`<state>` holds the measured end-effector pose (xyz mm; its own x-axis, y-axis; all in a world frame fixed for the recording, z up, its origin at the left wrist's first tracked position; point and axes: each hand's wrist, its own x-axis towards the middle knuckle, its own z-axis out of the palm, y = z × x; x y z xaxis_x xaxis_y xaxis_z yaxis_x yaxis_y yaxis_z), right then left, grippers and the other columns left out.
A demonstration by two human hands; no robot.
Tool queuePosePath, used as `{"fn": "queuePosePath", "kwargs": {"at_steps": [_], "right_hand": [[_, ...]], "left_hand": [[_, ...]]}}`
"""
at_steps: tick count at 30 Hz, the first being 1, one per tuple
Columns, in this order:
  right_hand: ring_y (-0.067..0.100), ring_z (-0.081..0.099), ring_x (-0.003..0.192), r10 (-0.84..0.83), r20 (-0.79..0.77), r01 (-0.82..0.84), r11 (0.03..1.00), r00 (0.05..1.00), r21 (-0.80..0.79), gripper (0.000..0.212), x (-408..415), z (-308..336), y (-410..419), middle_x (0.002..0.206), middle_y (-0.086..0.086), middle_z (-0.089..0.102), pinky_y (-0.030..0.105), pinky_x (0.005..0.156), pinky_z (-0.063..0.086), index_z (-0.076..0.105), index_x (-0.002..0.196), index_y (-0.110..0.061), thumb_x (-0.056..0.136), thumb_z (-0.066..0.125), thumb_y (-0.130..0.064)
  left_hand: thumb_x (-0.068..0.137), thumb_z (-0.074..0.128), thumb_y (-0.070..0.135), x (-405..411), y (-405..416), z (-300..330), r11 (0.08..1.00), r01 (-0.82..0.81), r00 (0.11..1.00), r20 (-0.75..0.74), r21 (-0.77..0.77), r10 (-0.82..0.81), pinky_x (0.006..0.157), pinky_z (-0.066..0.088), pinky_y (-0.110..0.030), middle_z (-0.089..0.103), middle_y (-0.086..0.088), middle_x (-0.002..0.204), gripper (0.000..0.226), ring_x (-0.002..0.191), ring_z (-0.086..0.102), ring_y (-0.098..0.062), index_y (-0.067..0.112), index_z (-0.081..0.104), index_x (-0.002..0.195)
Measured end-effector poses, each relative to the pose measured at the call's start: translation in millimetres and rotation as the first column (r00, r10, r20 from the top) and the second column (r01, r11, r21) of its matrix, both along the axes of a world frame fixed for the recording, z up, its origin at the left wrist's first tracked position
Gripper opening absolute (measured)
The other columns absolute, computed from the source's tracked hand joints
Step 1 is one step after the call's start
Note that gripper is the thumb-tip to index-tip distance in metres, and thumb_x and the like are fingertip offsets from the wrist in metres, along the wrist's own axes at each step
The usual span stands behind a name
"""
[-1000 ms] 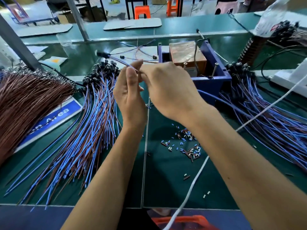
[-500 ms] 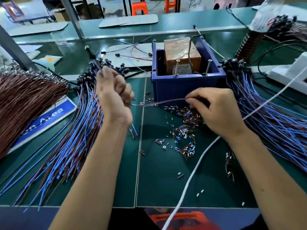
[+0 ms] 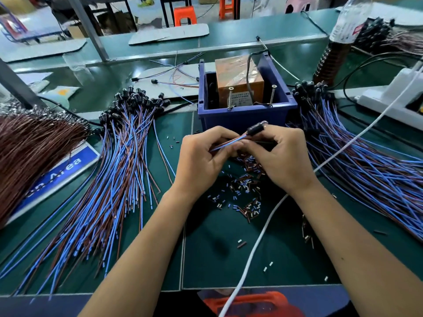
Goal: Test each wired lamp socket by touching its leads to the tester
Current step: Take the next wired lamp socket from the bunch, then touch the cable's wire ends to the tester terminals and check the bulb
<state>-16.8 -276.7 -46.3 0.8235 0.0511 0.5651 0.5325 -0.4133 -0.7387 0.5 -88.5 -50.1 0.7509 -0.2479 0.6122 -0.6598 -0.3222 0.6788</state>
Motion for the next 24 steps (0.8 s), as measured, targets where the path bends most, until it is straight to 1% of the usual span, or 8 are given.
{"fn": "queuePosePath", "kwargs": {"at_steps": [2, 4, 6, 10, 13, 15, 20, 24], "right_hand": [[0.003, 0.074, 0.075, 0.059, -0.08, -0.052, 0.994, 0.995, 0.092, 0.001, 3.2, -2.4, -3.6, 0.08, -0.007, 0.078, 0.019, 0.072, 0.056, 0.081, 0.091, -0.012, 0.091, 0.08, -0.011], [0.0, 0.067, 0.06, 0.101, -0.136, -0.076, 0.981, 0.986, 0.176, 0.006, 6.3, -5.1, -6.4, 0.077, -0.002, 0.078, 0.013, 0.061, 0.049, 0.079, 0.09, -0.015, 0.094, 0.077, -0.011], [0.001, 0.056, 0.05, 0.111, -0.186, -0.063, 0.967, 0.976, 0.247, 0.012, 9.2, -8.5, -7.5, 0.074, 0.001, 0.078, 0.014, 0.051, 0.043, 0.078, 0.089, -0.02, 0.094, 0.075, -0.01], [0.001, 0.052, 0.044, 0.093, -0.242, -0.018, 0.955, 0.966, 0.298, 0.013, 13.3, -13.8, -8.2, 0.059, -0.009, 0.07, 0.014, 0.046, 0.04, 0.077, 0.085, -0.022, 0.092, 0.075, -0.011], [-0.003, 0.054, 0.045, 0.142, -0.231, -0.074, 0.957, 0.962, 0.28, 0.014, 14.2, -12.9, -6.5, 0.053, -0.018, 0.064, 0.007, 0.049, 0.038, 0.077, 0.083, -0.02, 0.091, 0.076, -0.009], [-0.005, 0.055, 0.047, 0.16, -0.227, -0.098, 0.961, 0.961, 0.26, 0.017, 14.5, -11.9, -4.9, 0.054, -0.02, 0.064, 0.005, 0.051, 0.038, 0.077, 0.082, -0.02, 0.09, 0.075, -0.005], [0.005, 0.048, 0.042, 0.126, -0.282, -0.027, 0.943, 0.951, 0.331, 0.017, 15.8, -12.9, -6.9, 0.058, -0.004, 0.07, 0.019, 0.041, 0.039, 0.079, 0.083, -0.024, 0.092, 0.075, -0.01], [0.008, 0.047, 0.042, 0.148, -0.329, -0.008, 0.92, 0.933, 0.391, 0.011, 15.5, -12.1, -4.5, 0.063, 0.006, 0.073, 0.021, 0.04, 0.038, 0.077, 0.084, -0.013, 0.093, 0.075, -0.009]], "left_hand": [[0.095, 0.075, 0.014, -0.2, 0.4, 0.6, 0.997, -0.069, 0.996, 0.05, 0.018, 0.068, 0.066, 0.049, -0.017, 0.07, 0.013, 0.074, 0.004, 0.069, 0.069, -0.005, 0.017, 0.073, 0.093], [0.093, 0.073, 0.008, 1.5, 2.5, -2.1, 0.988, -0.151, 0.987, 0.056, 0.038, 0.149, 0.061, 0.052, -0.028, 0.069, 0.011, 0.073, 0.007, 0.067, 0.068, -0.01, 0.013, 0.071, 0.089], [0.093, 0.072, 0.011, 3.2, 4.0, -4.3, 0.977, -0.205, 0.978, 0.059, 0.063, 0.202, 0.059, 0.052, -0.036, 0.069, 0.005, 0.071, 0.006, 0.064, 0.066, -0.019, 0.011, 0.069, 0.088], [0.095, 0.069, 0.012, 2.3, -0.1, -5.0, 0.965, -0.24, 0.967, 0.118, 0.107, 0.227, 0.06, 0.047, -0.027, 0.065, 0.011, 0.074, 0.006, 0.065, 0.059, -0.008, 0.012, 0.068, 0.09], [0.094, 0.073, 0.01, 2.1, -2.0, -3.0, 0.972, -0.202, 0.976, 0.107, 0.116, 0.19, 0.071, 0.051, -0.02, 0.073, 0.009, 0.087, 0.005, 0.078, 0.068, -0.004, 0.01, 0.074, 0.099], [0.091, 0.073, 0.002, 2.8, -2.1, -3.2, 0.974, -0.189, 0.979, 0.099, 0.121, 0.178, 0.071, 0.052, -0.021, 0.073, 0.009, 0.085, 0.009, 0.078, 0.068, -0.003, 0.009, 0.076, 0.096], [0.093, 0.071, 0.003, 1.8, -1.6, -0.9, 0.967, -0.229, 0.971, 0.099, 0.115, 0.218, 0.064, 0.045, -0.022, 0.067, 0.01, 0.077, 0.008, 0.069, 0.061, -0.006, 0.01, 0.073, 0.089], [0.093, 0.069, 0.001, 0.5, -2.6, -0.5, 0.966, -0.234, 0.972, 0.06, 0.105, 0.229, 0.063, 0.043, -0.02, 0.063, 0.014, 0.075, 0.011, 0.066, 0.058, -0.006, 0.01, 0.07, 0.087]]}}
